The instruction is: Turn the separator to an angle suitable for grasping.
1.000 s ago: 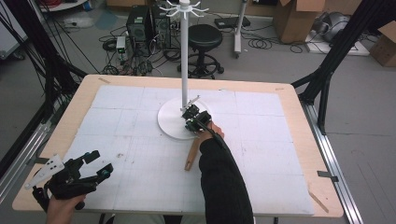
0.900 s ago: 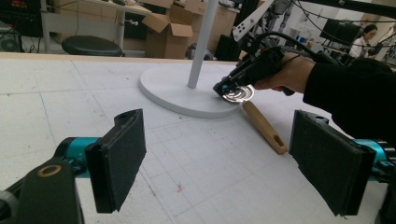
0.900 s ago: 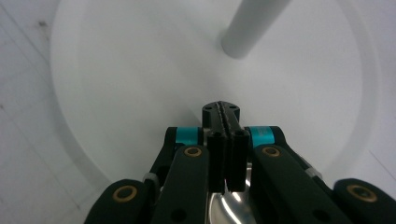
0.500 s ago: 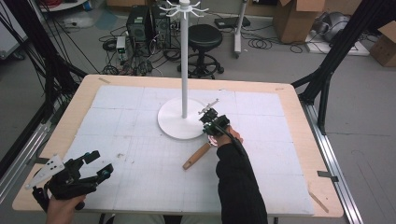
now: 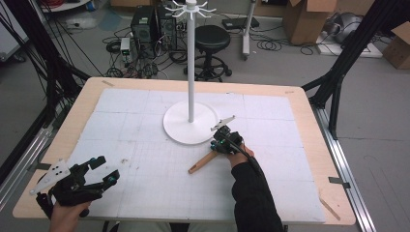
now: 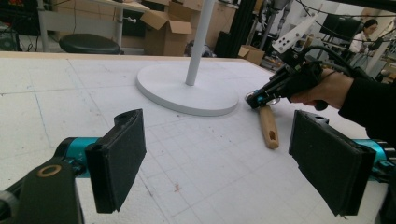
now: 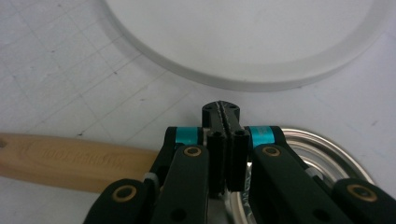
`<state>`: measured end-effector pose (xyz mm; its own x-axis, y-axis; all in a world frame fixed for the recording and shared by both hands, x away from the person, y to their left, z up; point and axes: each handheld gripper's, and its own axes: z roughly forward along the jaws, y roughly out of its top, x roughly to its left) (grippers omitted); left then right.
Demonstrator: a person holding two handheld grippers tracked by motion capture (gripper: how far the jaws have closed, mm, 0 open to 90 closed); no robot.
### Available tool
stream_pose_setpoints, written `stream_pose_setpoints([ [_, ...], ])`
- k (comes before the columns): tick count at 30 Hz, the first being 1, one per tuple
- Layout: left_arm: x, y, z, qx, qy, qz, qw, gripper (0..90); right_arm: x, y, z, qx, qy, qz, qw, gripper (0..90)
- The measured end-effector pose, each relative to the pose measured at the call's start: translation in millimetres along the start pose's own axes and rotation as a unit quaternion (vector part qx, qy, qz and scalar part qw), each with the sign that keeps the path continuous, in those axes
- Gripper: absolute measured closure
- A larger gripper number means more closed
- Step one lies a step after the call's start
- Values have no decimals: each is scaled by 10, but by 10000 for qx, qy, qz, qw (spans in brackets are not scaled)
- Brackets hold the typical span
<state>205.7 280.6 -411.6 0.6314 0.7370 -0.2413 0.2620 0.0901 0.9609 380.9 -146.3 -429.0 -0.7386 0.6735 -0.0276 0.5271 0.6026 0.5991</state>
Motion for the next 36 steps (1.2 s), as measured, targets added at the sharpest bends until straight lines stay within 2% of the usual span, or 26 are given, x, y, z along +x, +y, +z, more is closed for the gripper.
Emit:
stream_pose_setpoints([
  [2,2,1,-2,-3,-1,0,10000,192,-8,-36,-30,-68,37,81,9999,899],
  [4,5,0,0,1,-6,-2,10000,192,-15,-51,-49,-64,-4,21,10000,899],
  [8,-12,1,8,20,-22,22,10000,192,-43,-159,-169,238,-162,-50,9996,900],
  [12,-15,0,11,32,-26,29,10000,192,-63,-238,-255,297,-184,33,9994,900],
  [14,-14,-2,14,32,-27,15,10000,192,-66,-370,-360,373,-204,108,9990,900],
  [15,-14,-2,14,32,-27,15,10000,192,-66,-370,-360,373,-204,108,9990,900],
  [16,-13,-2,15,36,-30,21,10000,192,-66,-476,-442,409,-189,167,9988,900],
  [17,-15,-3,18,39,-28,21,10000,192,-66,-476,-442,409,-189,167,9988,900],
  [20,-27,-2,30,62,-37,46,10000,192,-86,-722,-623,437,-235,381,9980,900],
  [22,-29,-2,33,67,-34,52,10000,192,-99,-861,-712,357,-234,557,9975,899],
  [23,-28,-3,37,70,-34,62,10000,192,-99,-861,-712,357,-234,557,9975,899],
  [24,-29,-6,43,94,-33,67,9999,192,-122,-992,-811,45,-155,754,9970,888],
  [26,-32,-10,52,109,-32,55,9999,192,-102,-1077,-945,-512,1,906,9946,886],
  [27,-32,-10,52,109,-32,55,9999,192,-102,-1077,-945,-512,1,906,9946,886],
  [28,-31,-10,58,126,-30,73,9999,192,-39,-1128,-1066,-854,61,849,9927,898],
  [29,-32,-11,62,130,-32,76,9999,192,2,-1148,-1103,-910,53,703,9934,899],
  [30,-35,-12,65,136,-26,66,9999,192,55,-1167,-1126,-901,58,595,9941,900],
  [32,-36,-13,67,150,-29,78,9999,192,170,-1199,-1120,-905,218,303,9952,900],
  [33,-36,-13,67,150,-29,78,9999,192,170,-1199,-1120,-905,218,303,9952,900],
  [34,-41,-14,66,143,-23,86,9999,192,309,-1215,-1073,-918,455,54,9947,900],
  [36,-42,-13,65,143,-21,91,9999,192,454,-1206,-1005,-881,705,-242,9933,900],
])
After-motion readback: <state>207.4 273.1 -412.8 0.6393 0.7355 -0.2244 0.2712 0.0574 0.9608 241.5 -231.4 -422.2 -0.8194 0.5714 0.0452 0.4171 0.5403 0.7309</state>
